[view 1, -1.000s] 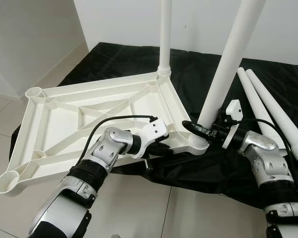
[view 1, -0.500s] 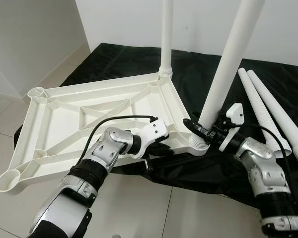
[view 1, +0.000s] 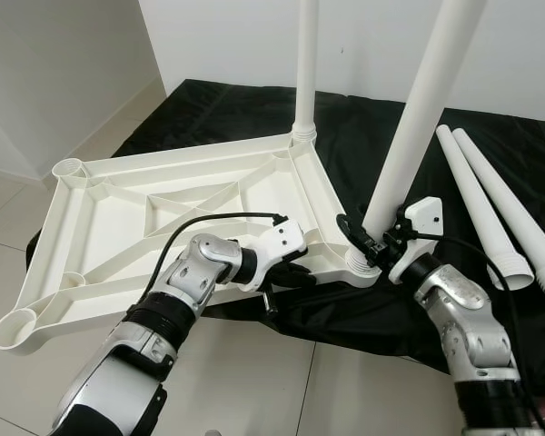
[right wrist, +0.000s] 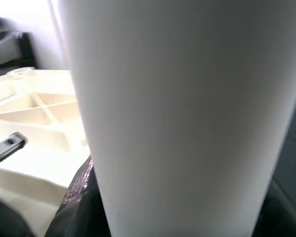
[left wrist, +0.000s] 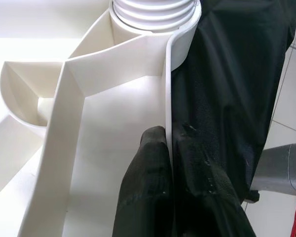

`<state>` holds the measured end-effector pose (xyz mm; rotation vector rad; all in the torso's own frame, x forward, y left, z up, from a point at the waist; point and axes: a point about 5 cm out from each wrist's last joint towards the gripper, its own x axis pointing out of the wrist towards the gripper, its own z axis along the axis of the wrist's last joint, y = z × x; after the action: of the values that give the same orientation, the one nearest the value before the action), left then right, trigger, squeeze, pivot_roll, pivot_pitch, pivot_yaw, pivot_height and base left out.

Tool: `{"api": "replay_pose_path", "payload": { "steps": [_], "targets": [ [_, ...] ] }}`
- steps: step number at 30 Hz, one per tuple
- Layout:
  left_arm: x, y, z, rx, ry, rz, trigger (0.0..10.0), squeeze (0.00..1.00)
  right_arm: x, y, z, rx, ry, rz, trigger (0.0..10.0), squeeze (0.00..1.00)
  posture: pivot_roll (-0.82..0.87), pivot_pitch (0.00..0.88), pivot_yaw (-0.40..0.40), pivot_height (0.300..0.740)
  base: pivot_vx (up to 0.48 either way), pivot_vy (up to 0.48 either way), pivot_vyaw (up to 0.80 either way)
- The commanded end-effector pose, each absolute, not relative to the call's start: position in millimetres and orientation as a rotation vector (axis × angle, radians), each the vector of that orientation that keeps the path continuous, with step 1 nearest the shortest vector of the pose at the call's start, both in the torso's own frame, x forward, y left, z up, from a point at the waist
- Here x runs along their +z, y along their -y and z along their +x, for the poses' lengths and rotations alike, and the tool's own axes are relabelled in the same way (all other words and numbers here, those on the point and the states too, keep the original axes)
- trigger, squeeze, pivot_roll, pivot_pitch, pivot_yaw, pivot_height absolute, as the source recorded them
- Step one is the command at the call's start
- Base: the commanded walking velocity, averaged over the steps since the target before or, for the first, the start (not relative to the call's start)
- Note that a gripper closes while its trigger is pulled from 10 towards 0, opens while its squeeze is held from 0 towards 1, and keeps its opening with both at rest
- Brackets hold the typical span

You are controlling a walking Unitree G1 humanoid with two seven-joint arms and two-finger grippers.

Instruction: Building children table

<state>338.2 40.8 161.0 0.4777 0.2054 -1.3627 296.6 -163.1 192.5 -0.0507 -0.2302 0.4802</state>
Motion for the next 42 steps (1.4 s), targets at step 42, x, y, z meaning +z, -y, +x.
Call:
{"api": "replay_pose_path", "payload": {
  "steps": [42],
  "targets": [
    [163.9,-37.7,344.5,-1.346,-0.224,0.476,10.0,0.0,197.2,98.3,290.8,-0.054,0.237,0.062,10.0,0.0,-0.15,0.172,0.115,0.74,0.0,0.0,0.0]
  ]
}}
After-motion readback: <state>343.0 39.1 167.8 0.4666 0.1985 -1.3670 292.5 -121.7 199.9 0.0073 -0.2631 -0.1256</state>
